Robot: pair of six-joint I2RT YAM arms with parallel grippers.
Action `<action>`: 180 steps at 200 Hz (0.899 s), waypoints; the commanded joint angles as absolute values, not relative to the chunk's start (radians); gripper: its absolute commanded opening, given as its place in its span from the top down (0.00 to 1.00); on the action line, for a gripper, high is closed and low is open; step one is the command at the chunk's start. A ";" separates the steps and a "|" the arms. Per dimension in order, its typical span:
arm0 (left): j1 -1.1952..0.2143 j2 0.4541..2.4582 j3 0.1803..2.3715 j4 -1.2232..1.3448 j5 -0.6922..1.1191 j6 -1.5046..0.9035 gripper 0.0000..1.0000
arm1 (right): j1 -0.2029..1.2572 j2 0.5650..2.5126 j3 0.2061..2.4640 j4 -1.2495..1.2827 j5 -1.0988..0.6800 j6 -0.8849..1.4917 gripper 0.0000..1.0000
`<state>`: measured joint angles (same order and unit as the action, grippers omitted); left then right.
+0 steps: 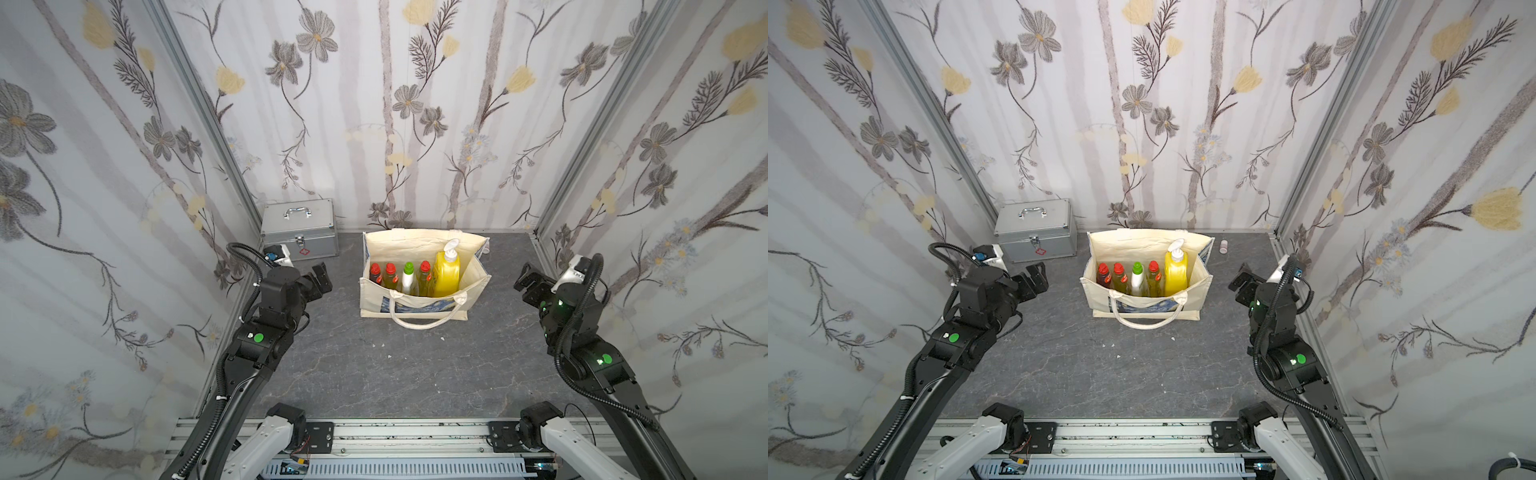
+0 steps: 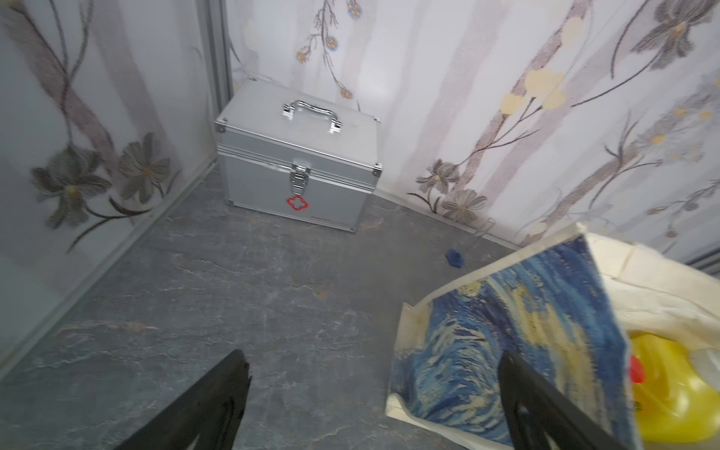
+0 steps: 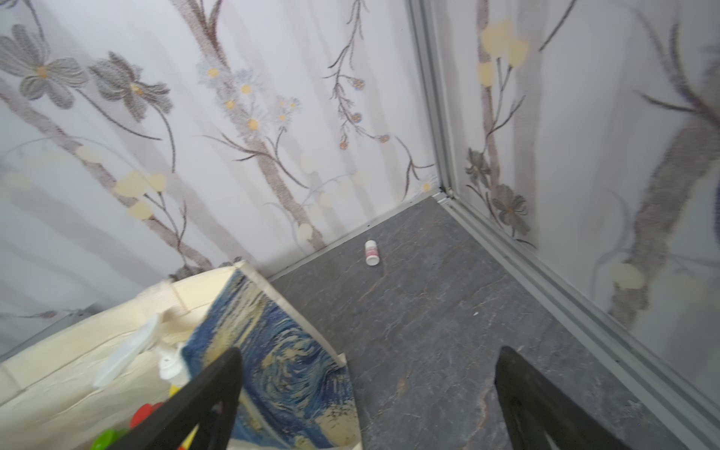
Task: Pack dish soap into the shopping bag
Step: Reset both arms
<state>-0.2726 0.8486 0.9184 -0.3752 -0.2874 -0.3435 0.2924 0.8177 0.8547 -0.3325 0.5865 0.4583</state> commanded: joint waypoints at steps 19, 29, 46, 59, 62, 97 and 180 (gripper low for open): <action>-0.100 0.885 0.761 -0.199 -0.293 -0.141 0.00 | 0.018 0.691 0.646 -0.144 0.452 0.265 0.00; -0.056 0.884 0.686 -0.115 -0.272 -0.147 0.00 | -0.053 0.658 0.573 -0.072 0.352 0.245 0.00; 0.006 0.889 0.550 0.085 -0.219 -0.181 0.00 | -0.153 0.611 0.444 0.070 0.195 0.242 0.00; 0.032 0.940 0.490 0.199 -0.186 -0.201 0.00 | -0.204 0.599 0.340 0.237 0.046 0.233 0.00; 0.032 0.956 0.480 0.223 -0.180 -0.196 0.00 | -0.211 0.599 0.317 0.277 0.017 0.234 0.00; 0.032 1.205 0.388 0.577 -0.218 -0.163 0.00 | -0.221 0.693 0.085 0.706 -0.022 0.280 0.00; -0.085 1.579 0.346 1.023 -0.280 0.007 0.00 | -0.186 1.318 0.014 1.471 -0.087 0.219 0.00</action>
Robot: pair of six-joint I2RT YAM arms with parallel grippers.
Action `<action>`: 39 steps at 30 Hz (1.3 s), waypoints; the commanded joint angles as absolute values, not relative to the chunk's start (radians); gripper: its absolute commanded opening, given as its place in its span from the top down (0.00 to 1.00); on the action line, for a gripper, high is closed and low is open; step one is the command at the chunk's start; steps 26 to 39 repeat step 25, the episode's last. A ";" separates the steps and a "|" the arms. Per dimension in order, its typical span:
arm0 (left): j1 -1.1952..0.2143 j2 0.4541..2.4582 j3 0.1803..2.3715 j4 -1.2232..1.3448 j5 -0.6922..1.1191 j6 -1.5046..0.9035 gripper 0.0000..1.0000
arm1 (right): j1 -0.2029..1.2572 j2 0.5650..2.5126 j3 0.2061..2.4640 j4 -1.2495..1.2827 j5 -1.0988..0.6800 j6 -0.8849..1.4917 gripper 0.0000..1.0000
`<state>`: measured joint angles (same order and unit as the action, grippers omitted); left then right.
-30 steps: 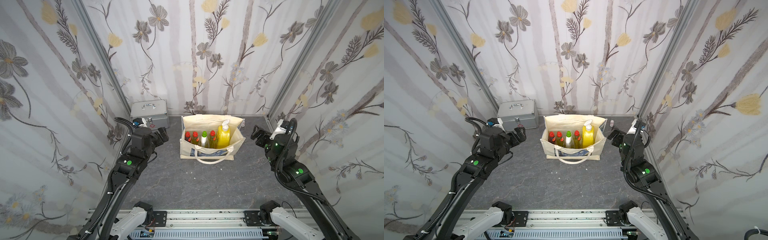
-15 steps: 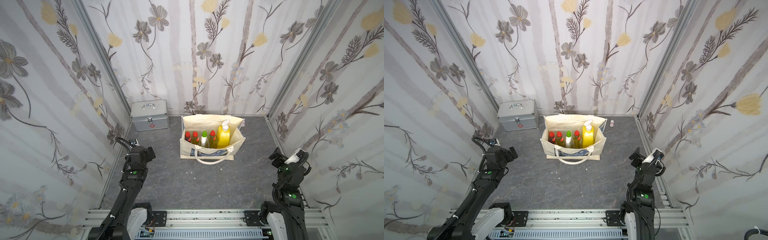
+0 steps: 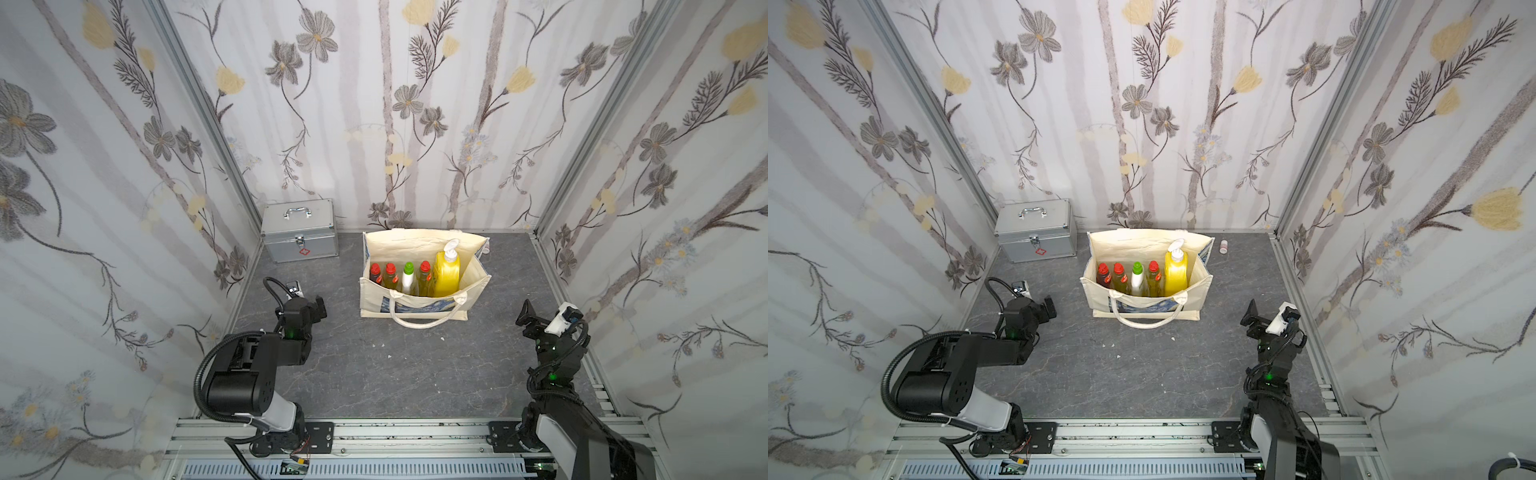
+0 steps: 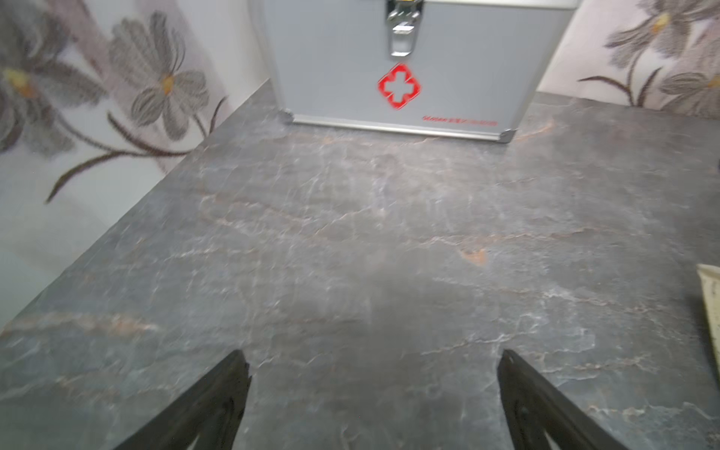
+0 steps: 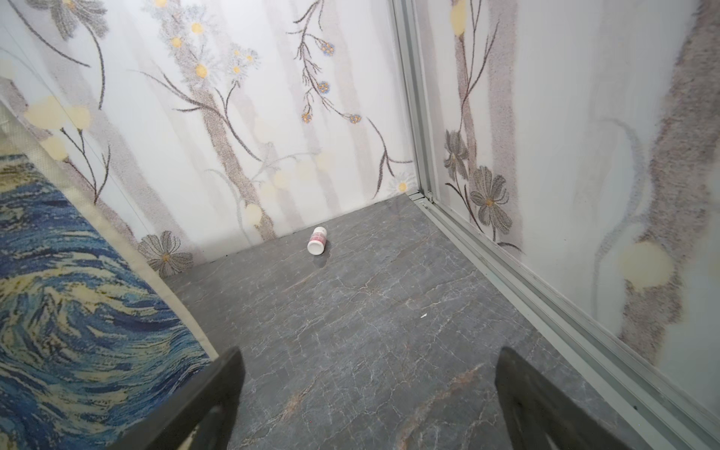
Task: Pack dish soap into the shopping bag
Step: Reset both arms
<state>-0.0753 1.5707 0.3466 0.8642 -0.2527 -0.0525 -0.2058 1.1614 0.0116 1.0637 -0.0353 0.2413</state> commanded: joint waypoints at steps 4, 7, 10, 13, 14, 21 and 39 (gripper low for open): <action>-0.069 1.583 0.361 1.001 -0.262 -0.002 0.00 | -0.117 1.541 0.027 1.679 -0.063 0.148 0.00; -0.069 1.583 0.357 1.002 -0.262 -0.004 0.00 | -0.103 1.454 0.151 1.297 -0.033 0.131 0.00; -0.069 1.581 0.359 0.995 -0.261 -0.004 0.00 | -0.077 1.510 0.186 1.316 -0.055 0.090 0.00; -0.070 1.579 0.359 0.994 -0.261 -0.006 0.00 | -0.068 1.505 0.208 1.278 -0.071 0.074 0.00; -0.069 1.577 0.360 0.986 -0.259 -0.006 0.00 | -0.069 1.516 0.193 1.324 -0.074 0.080 0.00; -0.069 1.578 0.359 0.990 -0.260 -0.005 0.00 | -0.063 1.522 0.216 1.280 -0.079 0.065 0.00; -0.069 1.578 0.359 0.989 -0.259 -0.005 0.00 | -0.063 1.514 0.200 1.303 -0.081 0.066 0.00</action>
